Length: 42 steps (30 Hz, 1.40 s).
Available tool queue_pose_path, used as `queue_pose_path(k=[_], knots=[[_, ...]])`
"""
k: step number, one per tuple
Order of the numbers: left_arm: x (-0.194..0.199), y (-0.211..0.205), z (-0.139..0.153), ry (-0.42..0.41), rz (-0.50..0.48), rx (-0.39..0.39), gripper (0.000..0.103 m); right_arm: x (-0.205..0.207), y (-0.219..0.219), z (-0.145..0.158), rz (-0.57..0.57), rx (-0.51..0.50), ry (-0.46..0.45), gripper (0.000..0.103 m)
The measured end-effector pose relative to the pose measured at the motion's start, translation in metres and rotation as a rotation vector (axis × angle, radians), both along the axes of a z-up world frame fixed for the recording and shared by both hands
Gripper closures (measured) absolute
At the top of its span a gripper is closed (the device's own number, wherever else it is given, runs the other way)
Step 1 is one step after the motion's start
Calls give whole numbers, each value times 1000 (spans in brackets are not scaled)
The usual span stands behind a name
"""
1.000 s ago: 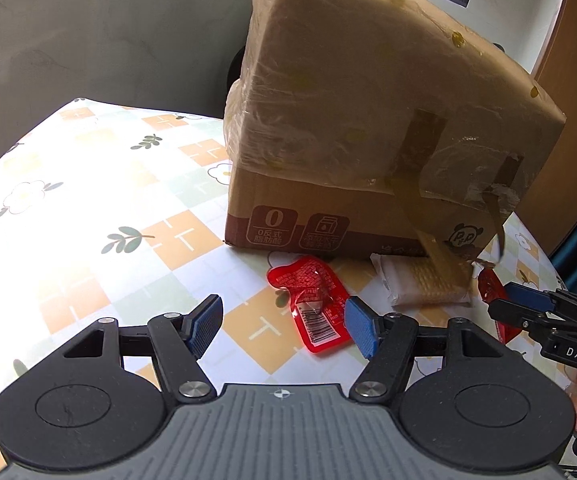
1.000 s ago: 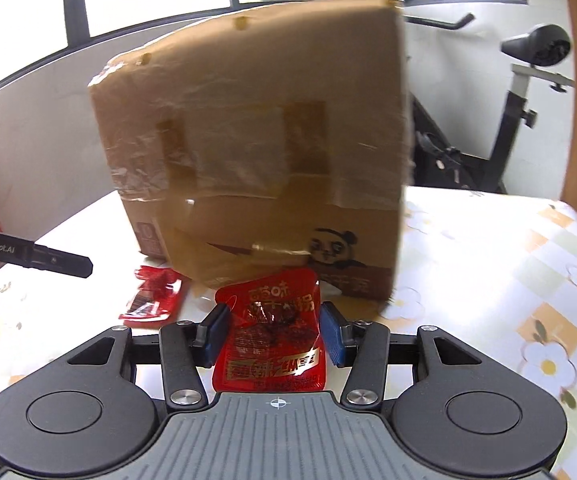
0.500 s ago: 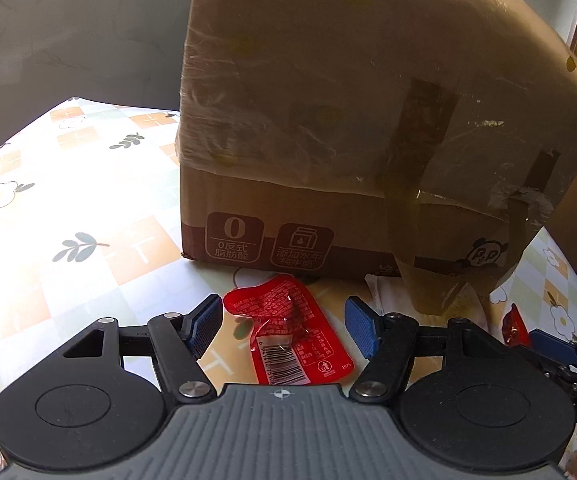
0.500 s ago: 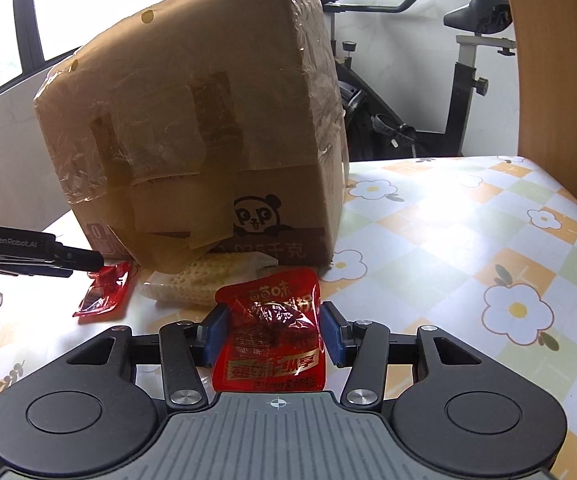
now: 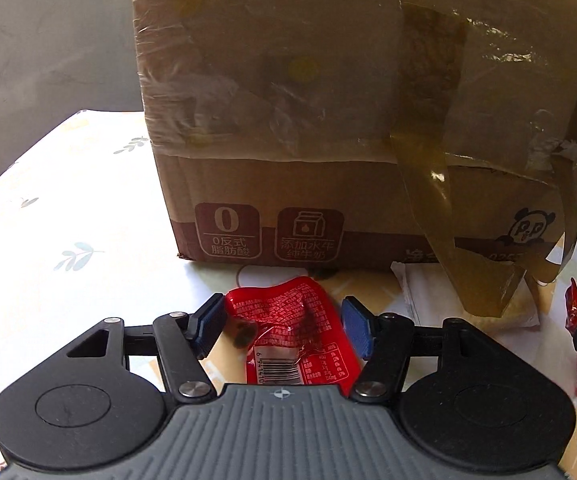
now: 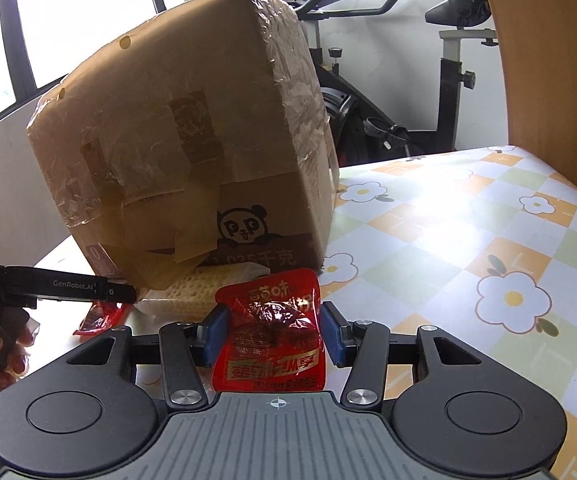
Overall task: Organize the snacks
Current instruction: 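Close left tool on the red packet while right tool grasps the red jerky packet, then lift both red packets and carry them over the box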
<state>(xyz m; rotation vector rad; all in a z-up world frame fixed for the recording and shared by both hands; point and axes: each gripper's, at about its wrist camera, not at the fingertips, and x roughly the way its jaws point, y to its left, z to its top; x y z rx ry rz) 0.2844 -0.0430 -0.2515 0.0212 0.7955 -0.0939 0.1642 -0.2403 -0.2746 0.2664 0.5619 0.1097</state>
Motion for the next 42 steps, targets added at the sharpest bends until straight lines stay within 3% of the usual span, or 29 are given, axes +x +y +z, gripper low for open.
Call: queue_pose_path(k=[10, 27, 32, 37, 42], knots=[[-53, 22, 1, -25, 8, -102, 48, -1, -7, 0, -22, 43, -14, 57], [-78, 29, 20, -118, -55, -101, 48, 0, -5, 0, -20, 43, -4, 57], [-83, 35, 33, -150, -46, -110, 48, -2, -8, 0, -36, 57, -14, 57], [-85, 44, 56, -198, -50, -103, 48, -9, -29, 4, -119, 148, -24, 57], [-82, 56, 99, -293, -97, -94, 48, -13, -44, 44, -127, 119, -119, 57]])
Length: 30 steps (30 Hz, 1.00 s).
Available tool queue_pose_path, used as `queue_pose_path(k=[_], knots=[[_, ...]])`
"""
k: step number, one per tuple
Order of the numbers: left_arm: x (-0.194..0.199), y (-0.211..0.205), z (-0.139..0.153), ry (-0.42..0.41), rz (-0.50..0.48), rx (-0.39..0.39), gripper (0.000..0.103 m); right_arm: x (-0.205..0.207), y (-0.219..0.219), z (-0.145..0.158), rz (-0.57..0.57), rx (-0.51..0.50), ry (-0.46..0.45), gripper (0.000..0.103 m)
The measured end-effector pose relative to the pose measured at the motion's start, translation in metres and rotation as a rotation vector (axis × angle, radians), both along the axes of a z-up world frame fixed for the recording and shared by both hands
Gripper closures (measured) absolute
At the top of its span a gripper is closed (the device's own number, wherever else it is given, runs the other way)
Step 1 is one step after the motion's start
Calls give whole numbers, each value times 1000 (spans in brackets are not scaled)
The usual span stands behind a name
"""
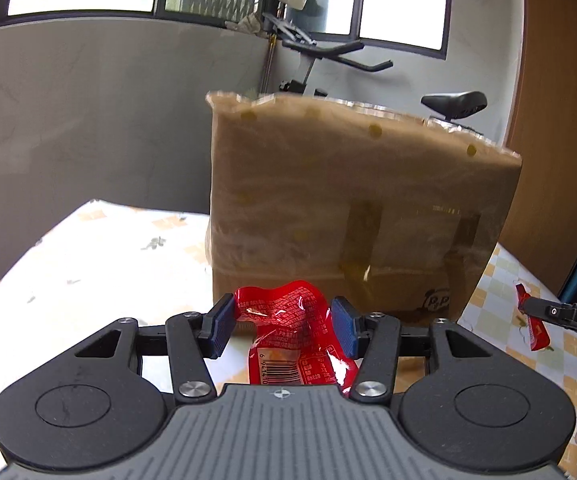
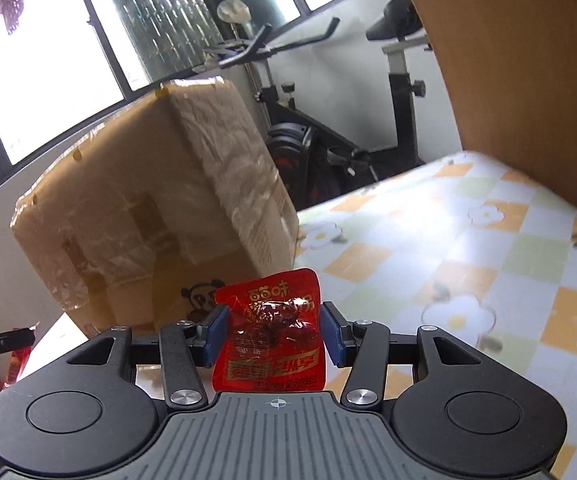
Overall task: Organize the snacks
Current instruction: 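Lift both red packets and carry them over the box, then open both tools to drop the red packets into the box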
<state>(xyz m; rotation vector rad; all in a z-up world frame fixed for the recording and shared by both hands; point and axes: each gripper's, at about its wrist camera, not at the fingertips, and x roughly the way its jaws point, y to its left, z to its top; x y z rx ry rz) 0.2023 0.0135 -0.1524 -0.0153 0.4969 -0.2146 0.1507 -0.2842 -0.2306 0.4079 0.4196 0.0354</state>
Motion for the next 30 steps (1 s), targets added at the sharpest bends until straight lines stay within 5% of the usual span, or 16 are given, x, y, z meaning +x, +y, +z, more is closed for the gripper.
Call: queue_pose_path(k=[6, 12, 19, 30], knots=[[10, -4, 69, -174, -73, 20, 47, 16, -14, 84, 51, -34, -217, 57], [47, -32, 113, -225, -167, -13, 47, 72, -2, 141, 160, -85, -284, 57], [110, -69, 110, -152, -114, -30, 45, 140, 37, 137, 181, -205, -148, 57], [131, -67, 76, -50, -105, -49, 34, 138, 58, 120, 192, -278, -92, 45]])
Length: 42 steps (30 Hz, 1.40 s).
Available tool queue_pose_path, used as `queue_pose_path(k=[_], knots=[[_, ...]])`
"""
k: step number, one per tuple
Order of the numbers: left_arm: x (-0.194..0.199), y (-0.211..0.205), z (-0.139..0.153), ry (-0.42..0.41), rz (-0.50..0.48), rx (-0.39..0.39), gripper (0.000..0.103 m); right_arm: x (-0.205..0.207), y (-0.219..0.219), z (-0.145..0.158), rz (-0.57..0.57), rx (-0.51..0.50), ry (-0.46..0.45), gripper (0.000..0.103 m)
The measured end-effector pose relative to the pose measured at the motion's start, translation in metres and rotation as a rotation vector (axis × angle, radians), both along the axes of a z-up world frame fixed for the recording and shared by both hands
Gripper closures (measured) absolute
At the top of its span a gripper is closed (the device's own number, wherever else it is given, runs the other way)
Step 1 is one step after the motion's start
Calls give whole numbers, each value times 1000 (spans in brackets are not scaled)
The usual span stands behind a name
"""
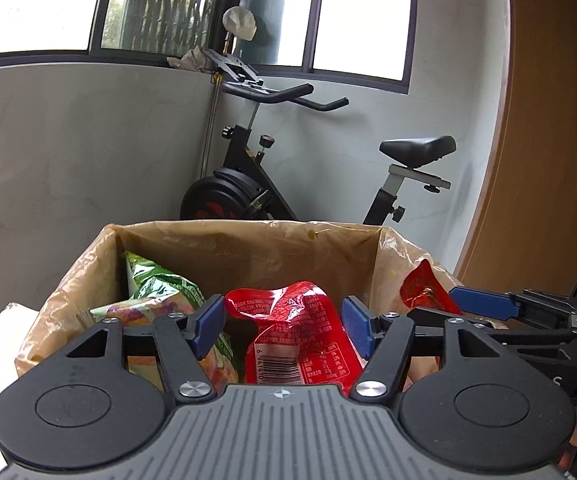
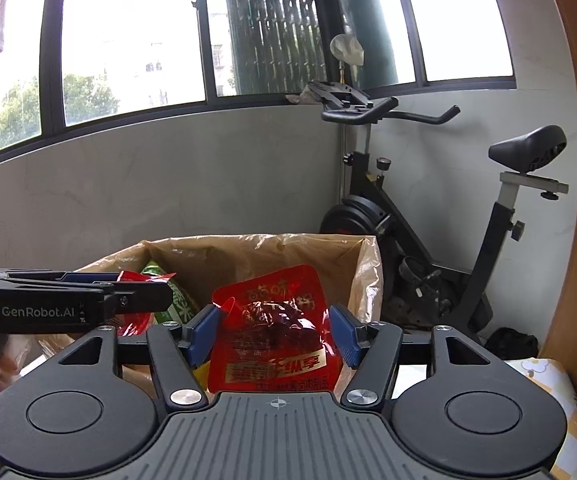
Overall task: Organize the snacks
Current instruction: 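Open both tools to drop the red packets into the box, then move right tool to the small wrapped candy while left tool approaches the cracker pack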
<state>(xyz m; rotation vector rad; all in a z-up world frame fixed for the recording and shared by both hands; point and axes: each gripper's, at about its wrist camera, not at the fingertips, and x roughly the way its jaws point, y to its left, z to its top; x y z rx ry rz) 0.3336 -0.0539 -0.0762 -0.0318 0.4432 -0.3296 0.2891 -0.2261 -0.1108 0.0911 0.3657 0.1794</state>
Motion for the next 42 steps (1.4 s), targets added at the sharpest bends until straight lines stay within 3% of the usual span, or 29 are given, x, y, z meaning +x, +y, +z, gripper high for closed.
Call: queue_pose_path(k=[14, 23, 31, 36, 42], knots=[[-47, 59, 11, -36, 30, 2, 31, -52, -12, 0, 4, 50, -55, 45], [-85, 87, -7, -10, 58, 9, 31, -99, -18, -16, -22, 87, -62, 45], [-98, 79, -55, 91, 75, 39, 32, -112, -3, -91, -12, 64, 153, 50], [-103, 71, -79, 155, 75, 39, 32, -109, 27, -137, 110, -5, 296, 54], [-110, 68, -97, 193, 61, 56, 32, -98, 50, -158, 204, -80, 355, 60]])
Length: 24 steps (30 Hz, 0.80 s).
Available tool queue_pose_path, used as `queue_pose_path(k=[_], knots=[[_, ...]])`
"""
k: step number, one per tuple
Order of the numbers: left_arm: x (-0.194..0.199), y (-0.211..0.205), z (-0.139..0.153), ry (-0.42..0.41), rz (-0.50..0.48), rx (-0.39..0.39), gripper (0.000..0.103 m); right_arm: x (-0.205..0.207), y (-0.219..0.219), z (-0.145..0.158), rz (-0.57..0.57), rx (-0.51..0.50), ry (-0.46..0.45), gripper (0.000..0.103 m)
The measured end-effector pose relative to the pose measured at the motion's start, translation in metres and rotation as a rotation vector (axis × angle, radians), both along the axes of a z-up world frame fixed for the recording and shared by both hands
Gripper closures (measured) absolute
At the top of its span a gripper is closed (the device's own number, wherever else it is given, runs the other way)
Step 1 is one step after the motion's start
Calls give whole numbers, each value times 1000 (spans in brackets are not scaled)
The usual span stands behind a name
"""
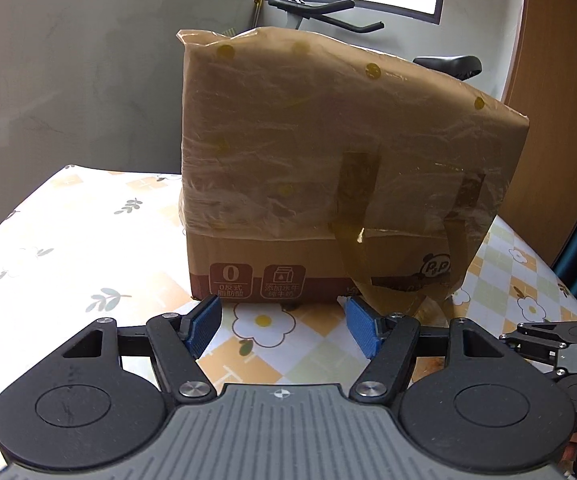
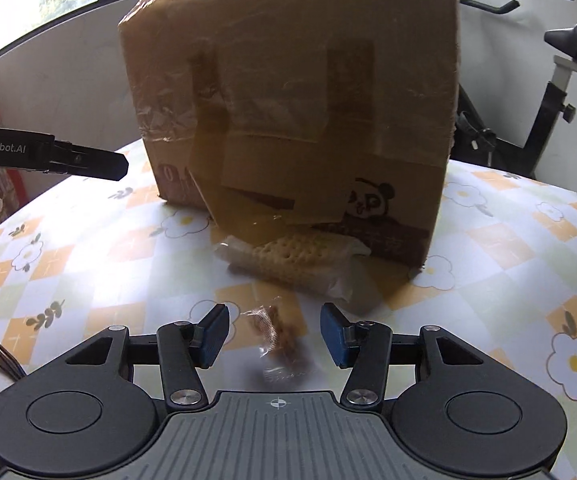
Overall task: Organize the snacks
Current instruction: 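Move right tool to the small wrapped candy while left tool approaches the cracker pack, then close right tool on the candy while left tool grasps the white cracker pack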
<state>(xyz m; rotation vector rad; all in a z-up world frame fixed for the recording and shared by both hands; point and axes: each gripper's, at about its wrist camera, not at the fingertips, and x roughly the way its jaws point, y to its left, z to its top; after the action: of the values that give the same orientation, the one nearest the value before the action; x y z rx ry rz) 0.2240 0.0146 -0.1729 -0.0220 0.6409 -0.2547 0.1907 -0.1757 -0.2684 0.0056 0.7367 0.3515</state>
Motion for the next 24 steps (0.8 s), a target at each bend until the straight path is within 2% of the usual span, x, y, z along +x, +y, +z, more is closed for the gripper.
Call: queue_pose_path(k=[2, 5, 6, 11, 15, 18, 24], knots=[[-1, 0, -3, 11, -2, -2, 32, 2, 4, -4, 15, -9, 17, 65], [0, -3, -8, 27, -7, -6, 32, 1, 5, -6, 10, -20, 10, 79], [0, -5, -10, 35, -10, -7, 31, 0, 2, -6, 1, -5, 10, 87], [4, -15, -18, 75, -37, -10, 31, -7, -22, -3, -155, 70, -37, 87], [11, -32, -31, 93, -78, 20, 31, -16, -42, -3, -286, 123, -69, 87], [20, -44, -39, 98, -94, 35, 32, -20, -52, -4, -338, 147, -93, 87], [34, -73, -44, 74, -217, 63, 32, -23, -64, -6, -400, 183, -100, 87]])
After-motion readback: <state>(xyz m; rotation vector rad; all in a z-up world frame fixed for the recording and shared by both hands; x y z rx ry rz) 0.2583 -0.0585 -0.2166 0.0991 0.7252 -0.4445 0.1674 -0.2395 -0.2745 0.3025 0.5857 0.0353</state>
